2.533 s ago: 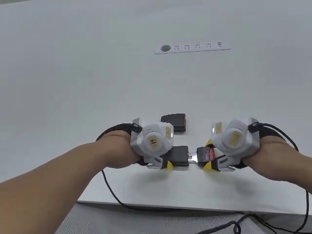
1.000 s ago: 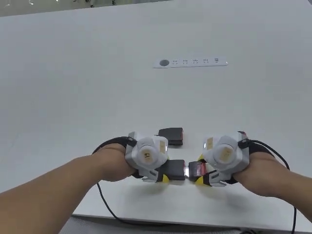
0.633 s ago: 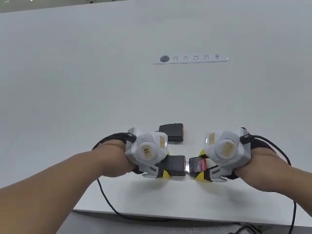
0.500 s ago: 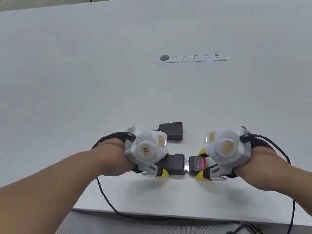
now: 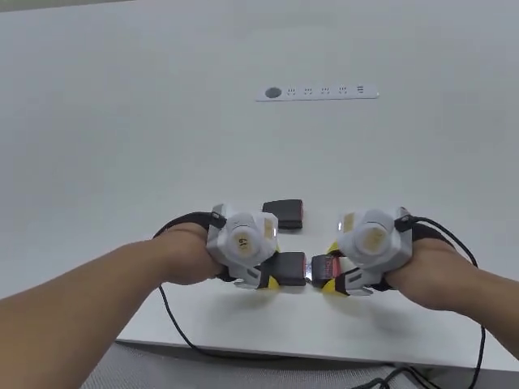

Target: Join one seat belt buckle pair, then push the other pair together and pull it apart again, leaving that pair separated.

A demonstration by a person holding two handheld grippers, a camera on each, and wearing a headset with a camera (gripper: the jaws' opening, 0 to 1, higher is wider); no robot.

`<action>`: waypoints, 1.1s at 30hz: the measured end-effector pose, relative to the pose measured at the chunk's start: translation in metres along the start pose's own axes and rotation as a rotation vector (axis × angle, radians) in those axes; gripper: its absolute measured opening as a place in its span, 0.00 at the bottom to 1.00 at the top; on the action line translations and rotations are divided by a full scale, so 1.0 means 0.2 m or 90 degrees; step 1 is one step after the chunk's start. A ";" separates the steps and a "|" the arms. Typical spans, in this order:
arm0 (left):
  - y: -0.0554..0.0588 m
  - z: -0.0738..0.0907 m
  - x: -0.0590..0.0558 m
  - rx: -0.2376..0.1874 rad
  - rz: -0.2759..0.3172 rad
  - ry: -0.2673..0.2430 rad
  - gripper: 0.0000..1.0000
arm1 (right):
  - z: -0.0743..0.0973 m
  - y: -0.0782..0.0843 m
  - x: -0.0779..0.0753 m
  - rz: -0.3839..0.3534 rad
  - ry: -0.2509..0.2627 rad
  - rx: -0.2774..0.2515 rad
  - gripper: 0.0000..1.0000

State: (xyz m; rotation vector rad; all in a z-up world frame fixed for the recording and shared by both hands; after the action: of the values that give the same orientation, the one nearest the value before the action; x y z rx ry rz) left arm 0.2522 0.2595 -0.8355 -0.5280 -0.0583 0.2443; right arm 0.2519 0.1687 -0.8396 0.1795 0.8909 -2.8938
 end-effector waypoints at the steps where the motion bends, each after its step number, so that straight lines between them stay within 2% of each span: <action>1: 0.00 0.00 0.00 0.001 0.000 0.001 0.33 | 0.00 0.00 0.00 -0.001 0.000 0.000 0.35; 9: 0.00 0.02 0.00 0.016 -0.016 -0.013 0.33 | 0.01 0.00 -0.02 -0.009 0.008 -0.003 0.36; 11: -0.01 0.06 0.00 0.012 -0.013 -0.023 0.34 | 0.03 -0.01 -0.02 -0.009 0.009 -0.005 0.36; 14: -0.03 0.13 0.01 0.000 -0.007 -0.031 0.34 | 0.08 -0.05 -0.02 -0.021 0.010 -0.028 0.35; 16: -0.05 0.17 0.02 -0.010 -0.005 -0.036 0.35 | 0.10 -0.06 -0.04 -0.013 0.018 -0.034 0.35; 21: -0.09 0.22 0.11 -0.023 -0.001 -0.062 0.34 | 0.15 -0.06 -0.09 -0.012 0.031 -0.038 0.34; 25: -0.09 0.22 0.17 -0.018 -0.006 -0.067 0.35 | 0.18 -0.01 -0.14 -0.016 0.043 -0.031 0.34; 28: -0.11 0.22 0.25 -0.024 -0.002 -0.077 0.35 | 0.21 0.04 -0.20 -0.018 0.054 -0.018 0.34; 33: -0.14 0.20 0.36 -0.028 0.011 -0.085 0.35 | 0.26 0.11 -0.26 -0.024 0.059 -0.006 0.32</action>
State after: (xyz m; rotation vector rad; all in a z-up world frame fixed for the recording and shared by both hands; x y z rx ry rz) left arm 0.3227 0.2734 -0.7880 -0.5562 -0.1901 0.2956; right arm 0.3018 0.1247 -0.8011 0.3023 0.9320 -2.9377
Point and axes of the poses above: the centre of the closed fingertips' face, and the gripper's own axes: z roughly backward along the fingers, x roughly to its left, y roughly out of its underside, the point moved 3 cm from there along z, roughly backward along the fingers, and after that the axes turned 11 degrees about z, right-handed, at the moved point
